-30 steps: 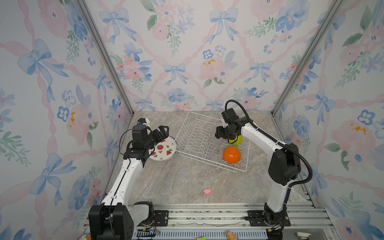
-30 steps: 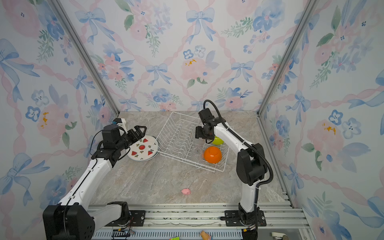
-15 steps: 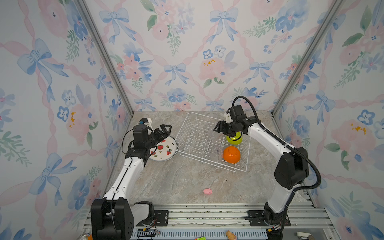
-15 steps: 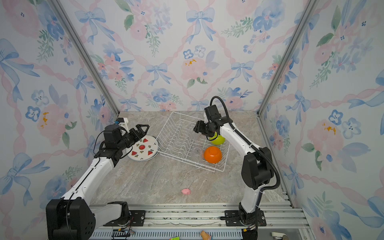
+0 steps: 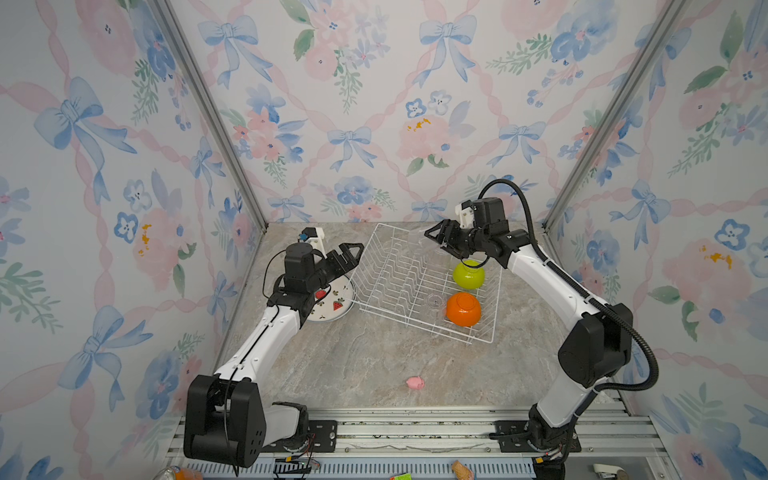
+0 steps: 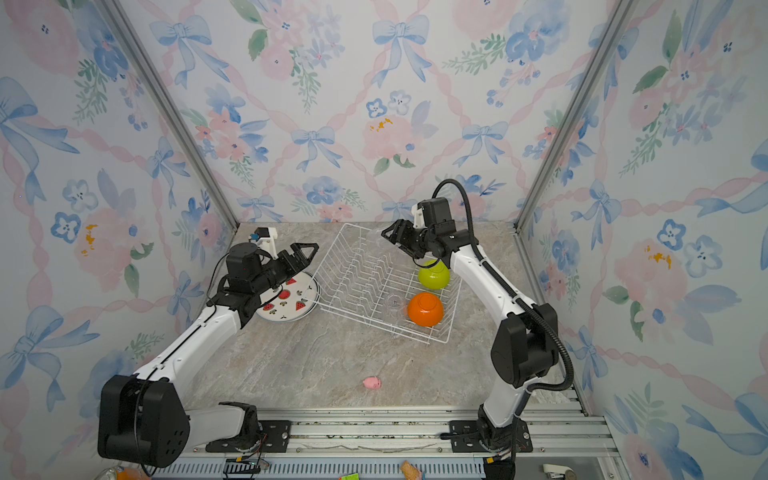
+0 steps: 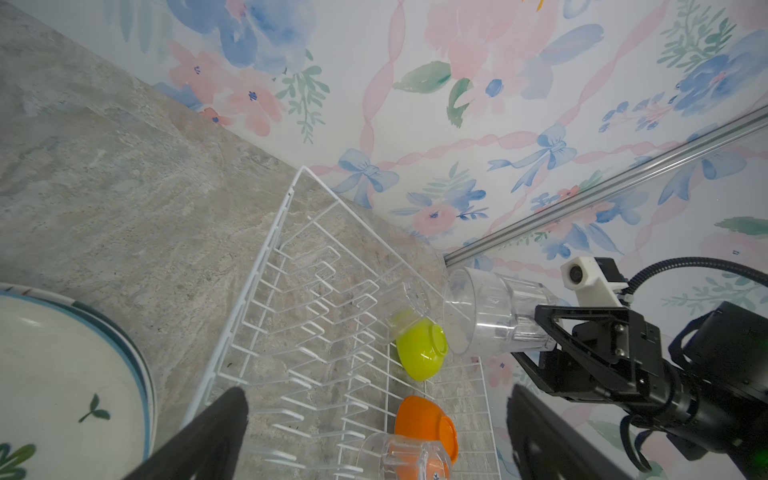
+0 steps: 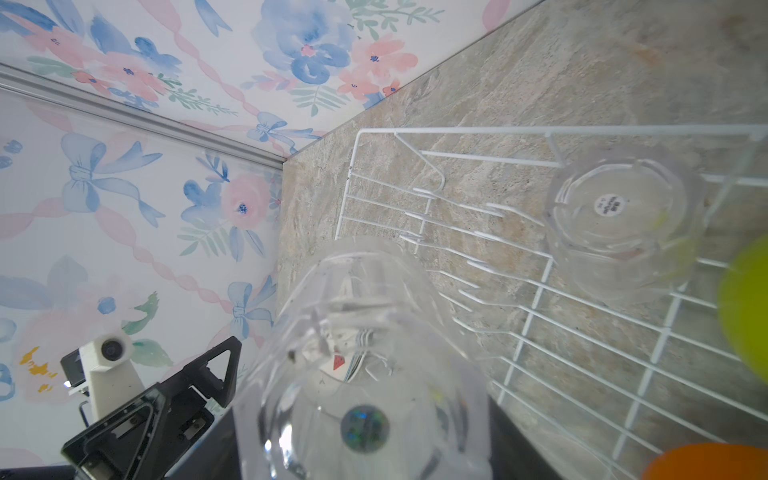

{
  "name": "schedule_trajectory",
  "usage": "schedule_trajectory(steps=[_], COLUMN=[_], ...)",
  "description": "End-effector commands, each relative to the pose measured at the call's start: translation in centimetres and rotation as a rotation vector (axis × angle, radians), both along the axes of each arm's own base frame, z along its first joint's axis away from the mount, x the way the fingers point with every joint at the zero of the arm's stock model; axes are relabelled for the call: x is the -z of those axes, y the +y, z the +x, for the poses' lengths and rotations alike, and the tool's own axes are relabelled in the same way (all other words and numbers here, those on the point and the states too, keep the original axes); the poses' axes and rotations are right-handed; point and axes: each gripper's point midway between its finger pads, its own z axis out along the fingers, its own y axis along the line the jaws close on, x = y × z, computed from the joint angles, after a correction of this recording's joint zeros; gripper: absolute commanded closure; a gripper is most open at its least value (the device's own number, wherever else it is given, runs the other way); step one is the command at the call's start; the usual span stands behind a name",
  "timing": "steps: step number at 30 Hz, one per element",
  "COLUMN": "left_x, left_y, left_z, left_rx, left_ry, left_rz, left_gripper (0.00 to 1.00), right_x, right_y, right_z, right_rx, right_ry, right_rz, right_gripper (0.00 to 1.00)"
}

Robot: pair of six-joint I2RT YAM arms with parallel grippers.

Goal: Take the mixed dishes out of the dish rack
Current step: 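Lift the clear cup from the rack with the right gripper while the left approaches, then close the left gripper on the clear cup held by the right gripper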

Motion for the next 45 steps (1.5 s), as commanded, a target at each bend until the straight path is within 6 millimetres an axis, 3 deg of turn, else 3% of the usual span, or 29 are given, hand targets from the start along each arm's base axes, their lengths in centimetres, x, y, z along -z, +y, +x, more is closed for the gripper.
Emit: schedule_trajectory(steps=[1,16,24,32,37,45], left_x=[-2.1,-6.3,-7.4,-8.2,-9.1,-8.7], left_y=[-2.0,-9.0,-11.0,-12.9,-14.5,-15.9], left_z=[0.7,1.3,1.9,3.0,2.8,2.5], left_rx=[0.056,0.252,0.308,0.381,0.451,0.497], left_ry=[-0.070,-0.218,-0.270,-0.291,-0.326,-0.326], left_rz=[-0.006,-0.062,-0.072,-0.115,-0.146,-0.151], left_gripper=[0.02,0.19,0.22,0.33,0.44,0.58], right_x=[-5.0,-8.3,-8.4,-8.4,-8.1,-8.1], right_y=[0.4,1.4,2.2,2.4,3.0,3.8], right_z=[-0.4,-0.9,-1.4,-1.8,-1.9,-1.6], right_rx=[-0.012,-0.044,-0.076,-0.101,-0.124,-0.154], right_ry=[-0.098,-0.140,-0.133,-0.121,-0.102,-0.083], right_rz=[0.119,0.262,0.277,0.291,0.313,0.374], right_gripper=[0.61,0.62,0.62,0.62,0.61,0.61])
